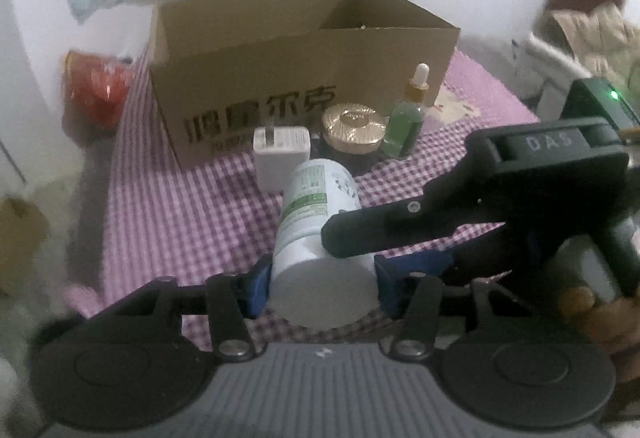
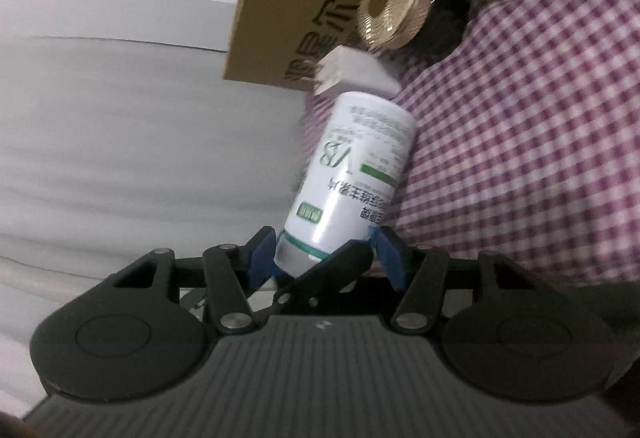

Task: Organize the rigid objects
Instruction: 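Lift the white pill bottle with the right gripper and turn it upright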

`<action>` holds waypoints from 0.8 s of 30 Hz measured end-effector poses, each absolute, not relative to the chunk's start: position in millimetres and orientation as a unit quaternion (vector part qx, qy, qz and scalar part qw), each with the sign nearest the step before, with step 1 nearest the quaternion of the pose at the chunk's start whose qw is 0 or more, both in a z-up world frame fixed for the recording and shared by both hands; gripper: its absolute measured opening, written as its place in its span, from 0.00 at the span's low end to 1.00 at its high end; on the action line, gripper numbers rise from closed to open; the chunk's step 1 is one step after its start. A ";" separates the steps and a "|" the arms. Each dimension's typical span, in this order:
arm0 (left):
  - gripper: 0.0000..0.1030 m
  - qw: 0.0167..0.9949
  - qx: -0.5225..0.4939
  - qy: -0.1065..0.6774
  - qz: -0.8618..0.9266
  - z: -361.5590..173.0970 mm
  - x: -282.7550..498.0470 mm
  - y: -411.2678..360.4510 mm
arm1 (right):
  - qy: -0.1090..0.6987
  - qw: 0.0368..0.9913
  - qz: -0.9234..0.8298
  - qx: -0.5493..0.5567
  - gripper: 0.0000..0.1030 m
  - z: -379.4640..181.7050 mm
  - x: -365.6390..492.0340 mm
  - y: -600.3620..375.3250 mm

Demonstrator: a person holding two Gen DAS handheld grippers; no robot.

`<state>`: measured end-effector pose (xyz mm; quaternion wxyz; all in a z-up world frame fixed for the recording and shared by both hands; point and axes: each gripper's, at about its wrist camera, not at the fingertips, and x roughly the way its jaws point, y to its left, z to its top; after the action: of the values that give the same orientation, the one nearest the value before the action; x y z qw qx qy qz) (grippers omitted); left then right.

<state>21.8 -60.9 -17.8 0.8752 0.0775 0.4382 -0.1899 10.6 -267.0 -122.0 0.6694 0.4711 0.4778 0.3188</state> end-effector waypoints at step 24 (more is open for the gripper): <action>0.52 0.871 0.172 0.398 -0.233 6.7 55.8 -103.5 | 0.363 0.788 0.298 0.398 0.58 -64.3 37.9 -314.8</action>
<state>55.8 -103.5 6.7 0.8706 0.1715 0.3979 -0.2329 37.9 -314.8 -64.3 0.7880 0.3980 0.3630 0.2980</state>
